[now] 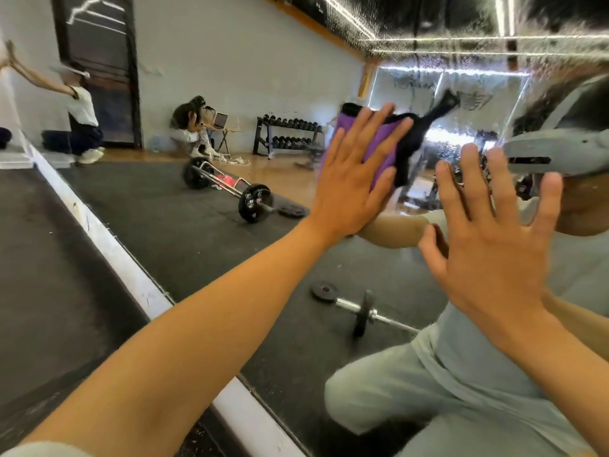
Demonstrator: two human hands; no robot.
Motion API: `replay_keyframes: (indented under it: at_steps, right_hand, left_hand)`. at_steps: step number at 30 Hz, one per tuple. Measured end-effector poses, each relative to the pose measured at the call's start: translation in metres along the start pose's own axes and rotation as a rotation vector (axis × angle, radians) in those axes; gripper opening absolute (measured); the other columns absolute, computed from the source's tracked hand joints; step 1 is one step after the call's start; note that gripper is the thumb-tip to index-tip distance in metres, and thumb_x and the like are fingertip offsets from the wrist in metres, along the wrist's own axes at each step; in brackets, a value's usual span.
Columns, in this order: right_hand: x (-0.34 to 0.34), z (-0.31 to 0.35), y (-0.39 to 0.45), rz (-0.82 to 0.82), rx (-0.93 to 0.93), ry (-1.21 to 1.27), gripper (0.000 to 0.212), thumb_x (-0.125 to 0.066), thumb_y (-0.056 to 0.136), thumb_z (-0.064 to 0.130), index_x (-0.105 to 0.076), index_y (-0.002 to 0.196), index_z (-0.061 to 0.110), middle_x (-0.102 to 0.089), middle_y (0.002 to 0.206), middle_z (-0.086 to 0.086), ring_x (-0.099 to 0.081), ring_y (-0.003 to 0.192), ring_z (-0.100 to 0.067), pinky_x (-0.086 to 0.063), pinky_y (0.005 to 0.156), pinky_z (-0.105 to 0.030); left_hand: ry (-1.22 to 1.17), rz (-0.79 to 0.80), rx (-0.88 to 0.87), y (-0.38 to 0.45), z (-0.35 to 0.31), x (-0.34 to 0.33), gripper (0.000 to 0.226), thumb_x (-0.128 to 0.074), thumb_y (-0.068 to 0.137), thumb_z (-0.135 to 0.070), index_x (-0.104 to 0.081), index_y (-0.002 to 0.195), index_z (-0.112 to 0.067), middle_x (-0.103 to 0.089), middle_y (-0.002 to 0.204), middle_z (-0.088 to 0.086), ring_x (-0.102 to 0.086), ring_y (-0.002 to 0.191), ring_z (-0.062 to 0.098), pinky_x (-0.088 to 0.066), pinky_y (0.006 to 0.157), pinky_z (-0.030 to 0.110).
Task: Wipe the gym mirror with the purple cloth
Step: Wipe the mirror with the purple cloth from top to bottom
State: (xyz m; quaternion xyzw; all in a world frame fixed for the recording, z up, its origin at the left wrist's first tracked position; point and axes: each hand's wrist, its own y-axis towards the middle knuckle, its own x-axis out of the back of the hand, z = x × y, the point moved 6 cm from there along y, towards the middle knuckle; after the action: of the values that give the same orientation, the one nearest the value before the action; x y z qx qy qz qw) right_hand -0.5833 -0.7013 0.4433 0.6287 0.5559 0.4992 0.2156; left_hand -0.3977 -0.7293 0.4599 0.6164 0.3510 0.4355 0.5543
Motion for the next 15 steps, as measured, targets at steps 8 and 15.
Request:
replay_keyframes:
  at_steps: [8,15]
  right_hand:
    - [0.001,0.001,0.000,0.004,-0.001,0.020,0.077,-0.040,0.107,0.039,0.005,0.167,0.022,0.015,0.174,-0.003,0.011,0.161,-0.026,0.013,0.122,-0.062]
    - [0.002,0.008,-0.005,0.003,-0.013,0.076,0.071,-0.040,0.104,0.038,-0.009,0.167,0.024,0.008,0.175,0.000,0.009,0.161,-0.024,0.006,0.123,-0.066]
  left_hand:
    - [-0.183,-0.149,0.706,-0.104,0.089,-0.004,0.060,-0.030,0.108,-0.042,-0.020,0.165,-0.024,-0.015,0.175,0.004,-0.013,0.162,0.027,-0.015,0.130,0.051]
    - [-0.194,-0.224,1.224,-0.222,0.094,-0.027,0.069,-0.028,0.105,-0.048,-0.023,0.166,-0.017,-0.021,0.174,0.010,-0.012,0.162,0.025,-0.015,0.130,0.048]
